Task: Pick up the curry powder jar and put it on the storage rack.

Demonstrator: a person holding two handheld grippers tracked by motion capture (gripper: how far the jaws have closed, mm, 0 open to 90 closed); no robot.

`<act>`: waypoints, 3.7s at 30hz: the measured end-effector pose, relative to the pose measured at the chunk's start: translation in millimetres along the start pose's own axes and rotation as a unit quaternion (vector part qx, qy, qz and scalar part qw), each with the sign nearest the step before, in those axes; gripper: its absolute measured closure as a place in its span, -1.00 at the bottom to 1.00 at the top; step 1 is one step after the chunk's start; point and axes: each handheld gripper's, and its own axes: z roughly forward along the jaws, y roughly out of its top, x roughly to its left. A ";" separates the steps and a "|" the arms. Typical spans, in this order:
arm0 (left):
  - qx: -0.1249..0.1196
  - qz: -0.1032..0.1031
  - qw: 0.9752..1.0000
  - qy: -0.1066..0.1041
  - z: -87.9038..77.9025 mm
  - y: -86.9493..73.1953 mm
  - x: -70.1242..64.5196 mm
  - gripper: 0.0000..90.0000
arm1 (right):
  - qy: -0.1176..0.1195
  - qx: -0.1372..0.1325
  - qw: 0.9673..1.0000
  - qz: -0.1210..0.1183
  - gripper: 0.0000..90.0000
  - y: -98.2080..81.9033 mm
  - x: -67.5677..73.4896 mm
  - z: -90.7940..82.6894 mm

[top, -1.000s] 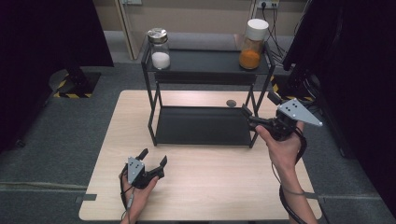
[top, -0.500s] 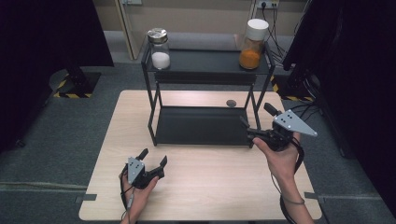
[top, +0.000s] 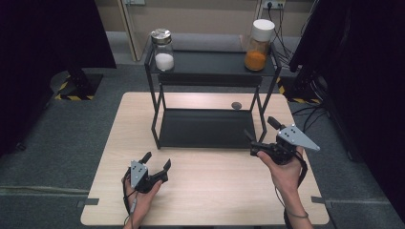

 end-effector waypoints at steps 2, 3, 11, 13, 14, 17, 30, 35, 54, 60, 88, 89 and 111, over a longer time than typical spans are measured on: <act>-0.001 0.000 1.000 0.000 -0.2 -0.3 -0.1 -0.64 | -0.003 0.003 1.000 0.000 -0.93 -3.7 0.9 0.3; -0.001 0.001 1.000 0.000 -0.2 -0.4 -0.1 -0.64 | -0.003 0.005 1.000 0.001 -0.93 -4.8 0.9 0.3; 0.000 -0.001 1.000 0.000 -0.2 -0.2 0.1 -0.64 | -0.005 0.013 1.000 0.008 -0.93 -18.7 -0.2 -1.3; -0.001 -0.001 1.000 0.001 -0.3 -0.3 0.0 -0.64 | -0.006 0.013 1.000 0.010 -0.93 -21.2 -0.4 -1.7; -0.001 -0.001 1.000 0.000 -0.3 -0.3 0.0 -0.64 | -0.007 0.013 1.000 0.011 -0.93 -22.8 -0.7 -2.0; -0.001 0.000 1.000 0.001 -0.3 -0.4 -0.1 -0.64 | -0.009 0.015 1.000 0.014 -0.93 -25.7 -1.6 -2.7; -0.002 0.001 1.000 0.001 -0.4 -0.7 -0.4 -0.64 | -0.008 0.026 0.999 0.026 -0.93 -41.3 -2.4 -4.3; -0.002 0.001 1.000 0.001 -0.4 -0.7 -0.3 -0.64 | -0.007 0.029 0.999 0.027 -0.93 -45.1 -2.0 -4.2; -0.002 0.002 1.000 0.001 -0.4 -0.7 -0.5 -0.64 | -0.008 0.040 0.998 0.040 -0.92 -69.6 -2.1 -8.9; -0.002 0.002 1.000 0.001 -0.4 -0.5 -0.5 -0.64 | -0.010 0.050 0.998 0.045 -0.92 -79.7 -2.6 -10.7; -0.003 0.002 1.000 0.000 -0.3 -1.0 -0.7 -0.64 | -0.014 0.087 0.995 0.052 -0.92 -105.8 -5.3 -12.8; -0.003 0.002 1.000 0.000 -0.3 -0.9 -0.7 -0.64 | -0.014 0.090 0.994 0.053 -0.92 -106.3 -5.7 -12.9; -0.004 0.001 1.000 -0.002 -0.1 -1.4 -0.7 -0.64 | -0.028 0.105 0.992 0.066 -0.92 -130.5 -6.2 -20.3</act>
